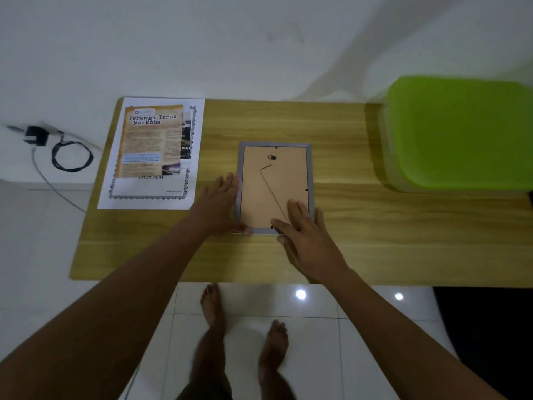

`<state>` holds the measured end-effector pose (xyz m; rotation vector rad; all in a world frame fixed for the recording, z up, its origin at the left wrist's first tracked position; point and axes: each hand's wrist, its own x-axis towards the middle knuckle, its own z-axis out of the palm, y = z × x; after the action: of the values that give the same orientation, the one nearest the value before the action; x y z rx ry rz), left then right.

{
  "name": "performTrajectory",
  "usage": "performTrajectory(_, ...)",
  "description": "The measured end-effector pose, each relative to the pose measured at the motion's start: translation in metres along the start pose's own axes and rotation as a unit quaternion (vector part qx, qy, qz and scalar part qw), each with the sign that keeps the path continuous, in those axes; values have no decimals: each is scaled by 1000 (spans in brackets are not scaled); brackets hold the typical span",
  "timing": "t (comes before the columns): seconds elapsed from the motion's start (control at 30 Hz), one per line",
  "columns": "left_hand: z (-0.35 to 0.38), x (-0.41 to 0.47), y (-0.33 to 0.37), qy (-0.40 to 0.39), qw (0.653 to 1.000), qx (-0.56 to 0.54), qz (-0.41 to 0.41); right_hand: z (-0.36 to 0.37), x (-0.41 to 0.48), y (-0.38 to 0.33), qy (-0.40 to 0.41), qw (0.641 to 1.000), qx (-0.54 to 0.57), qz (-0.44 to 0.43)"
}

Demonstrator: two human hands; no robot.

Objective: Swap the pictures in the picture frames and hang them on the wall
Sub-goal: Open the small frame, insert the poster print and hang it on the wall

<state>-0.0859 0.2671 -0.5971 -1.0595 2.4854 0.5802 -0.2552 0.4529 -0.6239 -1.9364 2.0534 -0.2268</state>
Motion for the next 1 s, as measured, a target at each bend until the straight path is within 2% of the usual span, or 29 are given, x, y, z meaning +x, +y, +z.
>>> performTrajectory(0.27, 1, 0, -4, -22, 1000, -7, 11, 11, 2, -7, 62, 995, 80, 21)
performTrajectory(0.4, 2, 0, -4, -17, 1000, -7, 12, 12, 6, -14, 98, 983, 144, 58)
performTrajectory(0.63, 3, 2, -5, -19, 1000, -4, 8, 6, 10, -18, 87, 972, 199, 90)
performTrajectory(1.0, 3, 1, -4, -16, 1000, -7, 5, 1, 13, -18, 56, 972, 204, 100)
